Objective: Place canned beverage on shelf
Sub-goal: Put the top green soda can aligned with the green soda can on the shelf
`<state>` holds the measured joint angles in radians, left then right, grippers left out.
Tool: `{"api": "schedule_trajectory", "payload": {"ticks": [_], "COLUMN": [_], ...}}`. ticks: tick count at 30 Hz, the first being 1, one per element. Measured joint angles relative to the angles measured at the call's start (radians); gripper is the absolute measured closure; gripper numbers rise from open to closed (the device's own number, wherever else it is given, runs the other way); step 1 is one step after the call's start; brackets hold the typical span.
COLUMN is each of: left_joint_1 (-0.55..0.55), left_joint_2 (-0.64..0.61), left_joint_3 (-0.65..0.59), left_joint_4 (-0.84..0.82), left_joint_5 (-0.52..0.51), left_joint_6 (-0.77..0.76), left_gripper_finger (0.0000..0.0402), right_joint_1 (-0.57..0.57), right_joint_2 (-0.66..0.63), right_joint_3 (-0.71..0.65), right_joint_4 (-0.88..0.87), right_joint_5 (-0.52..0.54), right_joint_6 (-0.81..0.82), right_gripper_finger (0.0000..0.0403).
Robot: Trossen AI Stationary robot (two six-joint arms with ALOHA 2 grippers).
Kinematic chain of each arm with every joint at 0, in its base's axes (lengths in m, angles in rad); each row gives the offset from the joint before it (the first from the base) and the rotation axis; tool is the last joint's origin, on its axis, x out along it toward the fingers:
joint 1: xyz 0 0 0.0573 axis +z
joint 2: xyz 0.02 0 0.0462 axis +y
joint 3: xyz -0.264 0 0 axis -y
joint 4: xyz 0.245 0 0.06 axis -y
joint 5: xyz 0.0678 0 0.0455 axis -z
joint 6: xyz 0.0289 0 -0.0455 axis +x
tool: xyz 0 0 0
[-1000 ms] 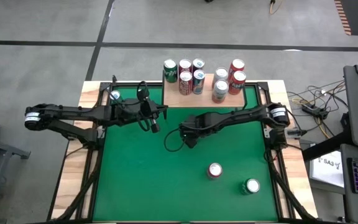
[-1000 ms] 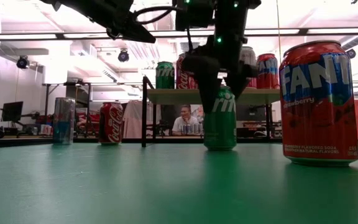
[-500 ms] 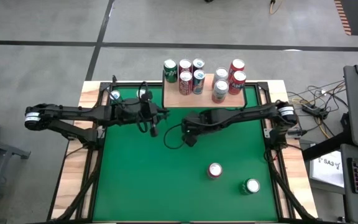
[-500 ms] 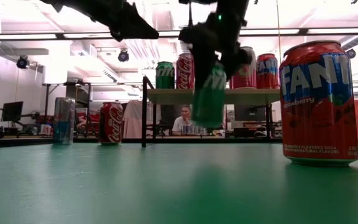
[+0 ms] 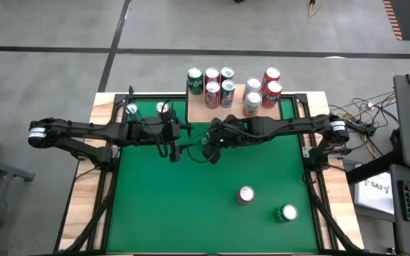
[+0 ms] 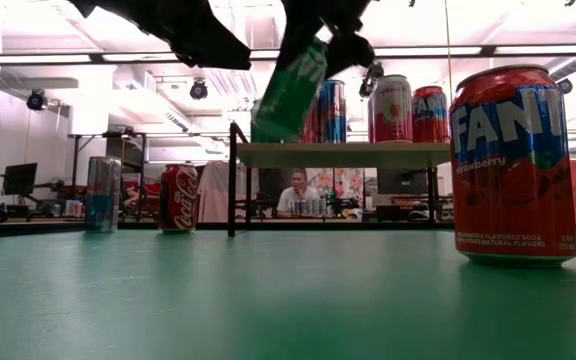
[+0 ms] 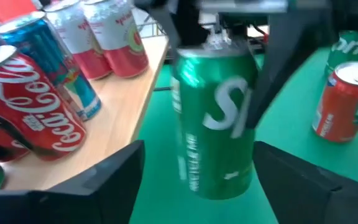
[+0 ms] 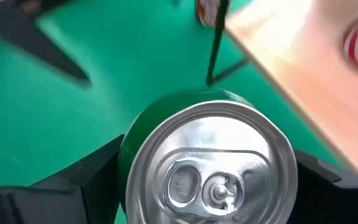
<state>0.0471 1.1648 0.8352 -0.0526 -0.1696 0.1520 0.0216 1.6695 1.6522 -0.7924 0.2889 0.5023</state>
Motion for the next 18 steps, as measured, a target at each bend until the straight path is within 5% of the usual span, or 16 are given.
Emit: {"api": "schedule_trajectory", "payload": {"ticks": [18], "left_joint_1": [0.002], "left_joint_2": [0.098], "left_joint_3": [0.0], "left_joint_4": [0.098], "left_joint_5": [-0.02], "left_joint_6": [-0.015], "left_gripper_finger": [0.0097], "right_joint_1": [-0.002], "right_joint_2": [0.002], "right_joint_3": [0.1], "right_joint_4": [0.039], "right_joint_5": [0.082], "right_joint_6": [-0.163], "right_gripper_finger": [0.01]}}
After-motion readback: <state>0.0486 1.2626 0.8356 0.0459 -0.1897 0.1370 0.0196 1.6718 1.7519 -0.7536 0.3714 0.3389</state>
